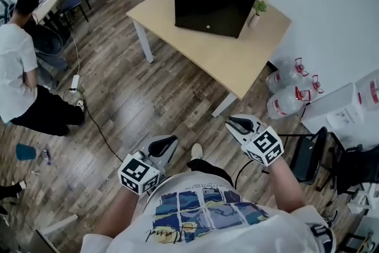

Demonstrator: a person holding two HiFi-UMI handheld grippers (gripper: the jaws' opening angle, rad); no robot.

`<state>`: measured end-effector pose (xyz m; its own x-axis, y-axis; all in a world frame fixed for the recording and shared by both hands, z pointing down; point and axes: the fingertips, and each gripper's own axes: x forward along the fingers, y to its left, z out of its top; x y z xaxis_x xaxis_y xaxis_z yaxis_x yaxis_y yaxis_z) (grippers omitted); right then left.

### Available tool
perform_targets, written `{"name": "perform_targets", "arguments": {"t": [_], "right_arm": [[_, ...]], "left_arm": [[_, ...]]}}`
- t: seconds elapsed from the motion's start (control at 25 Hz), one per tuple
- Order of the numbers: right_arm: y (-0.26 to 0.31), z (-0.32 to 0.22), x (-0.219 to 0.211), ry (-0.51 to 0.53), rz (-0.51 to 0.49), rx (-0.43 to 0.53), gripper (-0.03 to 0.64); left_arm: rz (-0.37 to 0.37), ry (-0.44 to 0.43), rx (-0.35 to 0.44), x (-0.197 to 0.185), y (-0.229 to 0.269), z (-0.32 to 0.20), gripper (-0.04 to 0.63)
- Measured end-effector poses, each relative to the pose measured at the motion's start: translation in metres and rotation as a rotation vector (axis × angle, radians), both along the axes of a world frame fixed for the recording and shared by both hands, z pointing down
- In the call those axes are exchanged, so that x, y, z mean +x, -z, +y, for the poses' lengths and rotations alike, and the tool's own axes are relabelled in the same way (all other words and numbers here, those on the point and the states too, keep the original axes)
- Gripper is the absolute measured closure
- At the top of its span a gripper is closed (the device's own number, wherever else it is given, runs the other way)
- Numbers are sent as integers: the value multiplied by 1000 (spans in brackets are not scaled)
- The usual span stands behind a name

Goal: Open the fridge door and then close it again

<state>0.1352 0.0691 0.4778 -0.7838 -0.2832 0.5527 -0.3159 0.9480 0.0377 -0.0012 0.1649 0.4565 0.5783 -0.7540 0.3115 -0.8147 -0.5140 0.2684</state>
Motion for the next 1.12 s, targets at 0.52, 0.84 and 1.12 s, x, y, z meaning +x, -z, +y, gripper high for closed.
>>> {"name": "perform_targets", "arguments": {"t": [0.52, 0.84, 1.12], "right_arm": [[101, -255, -68, 186, 110, 267, 565], [173, -382, -163, 156, 250, 421, 565], [195, -471, -231, 121, 328, 445, 558]], "left_arm": [[45, -11, 53, -27, 23, -160, 572], [38, -72, 105, -123, 31, -245, 574], [49, -115, 126, -191, 38, -293, 574]]}}
